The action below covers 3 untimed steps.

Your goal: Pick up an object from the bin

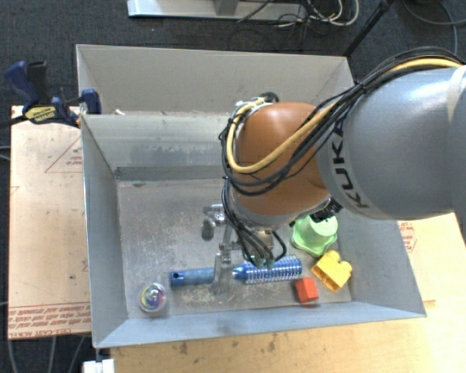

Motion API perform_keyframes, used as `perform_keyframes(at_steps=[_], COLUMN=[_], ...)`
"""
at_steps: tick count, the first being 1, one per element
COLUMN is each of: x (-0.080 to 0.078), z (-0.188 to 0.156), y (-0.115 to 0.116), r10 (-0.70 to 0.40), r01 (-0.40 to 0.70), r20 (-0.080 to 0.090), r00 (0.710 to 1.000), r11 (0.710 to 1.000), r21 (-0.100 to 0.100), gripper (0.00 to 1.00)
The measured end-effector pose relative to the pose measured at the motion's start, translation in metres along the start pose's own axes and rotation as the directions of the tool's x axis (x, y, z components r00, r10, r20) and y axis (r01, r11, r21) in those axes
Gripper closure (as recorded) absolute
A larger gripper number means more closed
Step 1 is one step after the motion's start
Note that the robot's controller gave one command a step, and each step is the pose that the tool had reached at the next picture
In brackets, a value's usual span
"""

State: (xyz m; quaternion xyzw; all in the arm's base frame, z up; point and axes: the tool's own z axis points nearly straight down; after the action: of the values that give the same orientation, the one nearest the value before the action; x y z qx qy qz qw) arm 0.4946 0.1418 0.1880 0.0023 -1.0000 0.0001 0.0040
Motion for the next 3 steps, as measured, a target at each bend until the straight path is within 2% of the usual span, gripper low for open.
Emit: perform_keyframes(at_steps=[1, 2, 3], x=[-0.027, -0.028, -0.029], z=[0.121, 0.117, 0.009], y=[-0.012, -0.011, -0.024], r10=[-0.170, -0.170, -0.213], r01=[0.170, 0.170, 0.213], r20=[0.003, 0.008, 0.016], r00=[0.985, 0.985, 0.977], r11=[0.985, 0.986, 0.977], r21=[0.001, 0.000, 0.002], gripper=[0.00, 1.00, 1.00])
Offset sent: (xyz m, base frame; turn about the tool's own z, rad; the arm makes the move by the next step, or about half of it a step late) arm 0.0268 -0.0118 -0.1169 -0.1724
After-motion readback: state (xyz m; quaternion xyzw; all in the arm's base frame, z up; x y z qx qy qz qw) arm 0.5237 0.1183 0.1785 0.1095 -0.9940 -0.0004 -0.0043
